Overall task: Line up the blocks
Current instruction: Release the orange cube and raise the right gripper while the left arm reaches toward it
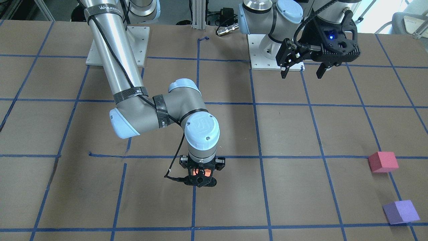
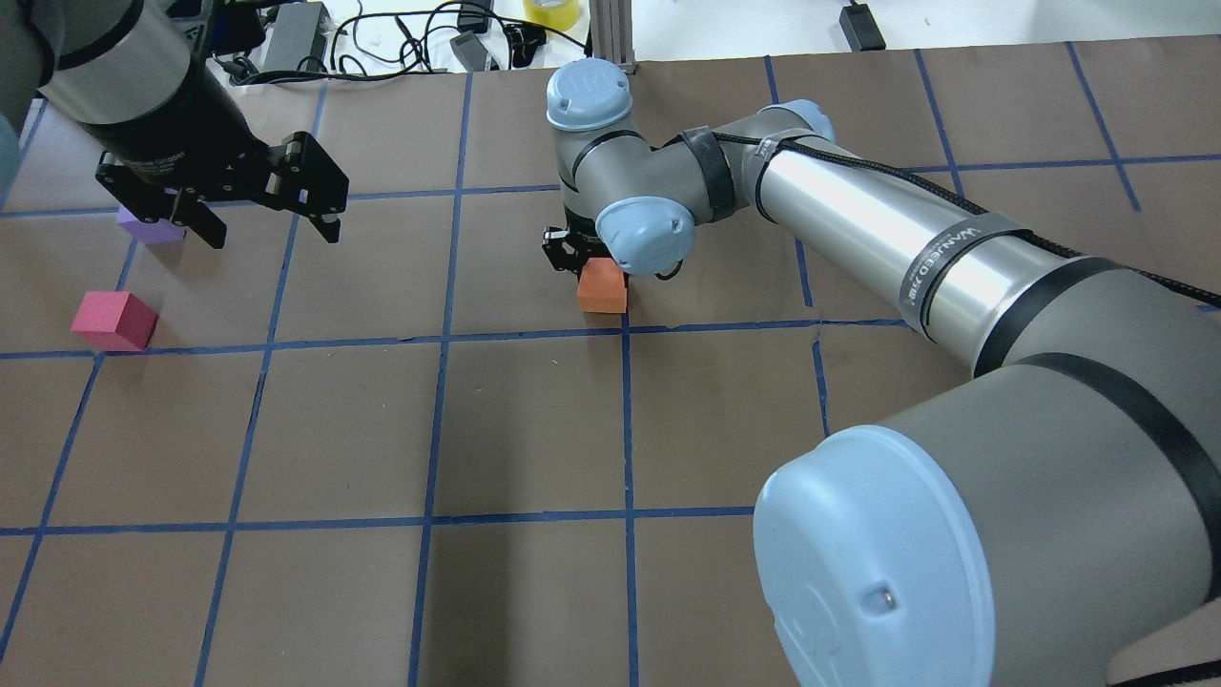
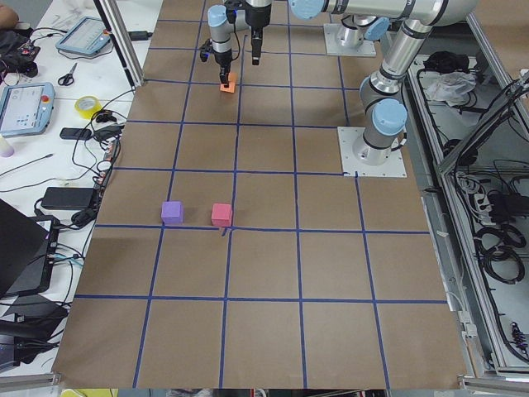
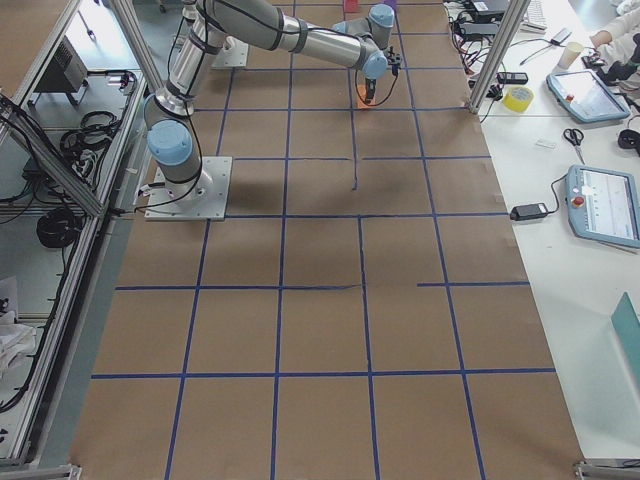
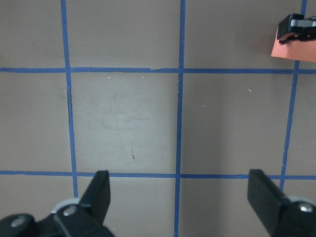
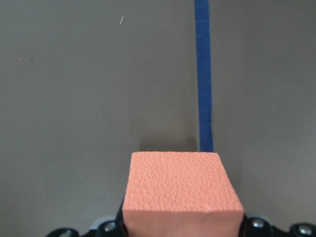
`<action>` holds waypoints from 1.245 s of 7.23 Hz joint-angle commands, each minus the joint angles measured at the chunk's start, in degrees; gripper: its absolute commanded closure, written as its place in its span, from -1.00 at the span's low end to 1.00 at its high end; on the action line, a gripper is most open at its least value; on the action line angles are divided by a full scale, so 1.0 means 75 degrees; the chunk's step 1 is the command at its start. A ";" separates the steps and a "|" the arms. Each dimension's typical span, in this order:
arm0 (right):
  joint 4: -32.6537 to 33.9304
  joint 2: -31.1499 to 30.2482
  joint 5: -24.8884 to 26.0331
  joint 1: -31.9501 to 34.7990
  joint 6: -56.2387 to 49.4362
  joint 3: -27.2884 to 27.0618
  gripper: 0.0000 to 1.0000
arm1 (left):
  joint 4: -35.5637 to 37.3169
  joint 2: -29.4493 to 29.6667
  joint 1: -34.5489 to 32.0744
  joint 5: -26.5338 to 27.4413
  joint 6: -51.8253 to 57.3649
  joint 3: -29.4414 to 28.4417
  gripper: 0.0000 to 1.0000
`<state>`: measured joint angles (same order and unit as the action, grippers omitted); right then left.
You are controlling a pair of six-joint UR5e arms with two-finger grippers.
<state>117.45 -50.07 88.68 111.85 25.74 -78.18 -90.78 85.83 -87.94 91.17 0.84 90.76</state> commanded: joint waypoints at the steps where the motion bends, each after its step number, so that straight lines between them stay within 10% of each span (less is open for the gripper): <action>1: 0.0043 0.0032 0.0011 0.0005 -0.0313 -0.0005 0.32 | 0.0045 0.0203 -0.0040 -0.0073 -0.0123 0.0120 -1.00; 2: 0.0310 0.0148 -0.0163 -0.0007 -0.0211 -0.0028 -0.56 | 0.0068 0.0250 -0.0040 -0.0097 -0.0124 0.0202 -1.00; 3: 0.0614 0.0184 -0.0269 -0.0007 -0.0187 -0.0098 -1.00 | 0.0405 0.0390 -0.0017 -0.0016 -0.0066 0.0145 -1.00; 6: 0.0407 -0.0281 -0.0247 -0.0333 -0.0303 0.0018 -1.00 | 0.2081 0.1547 0.0007 -0.0097 -0.0662 0.0063 -0.98; 9: -0.2128 -0.1675 -0.0387 -0.1829 -0.2264 -0.0028 -1.00 | 0.3516 0.2438 -0.0868 -0.0121 -0.2157 0.0051 -1.00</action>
<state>109.17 -58.40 85.69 102.99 15.85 -78.14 -70.23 100.97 -91.26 90.23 -10.41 91.21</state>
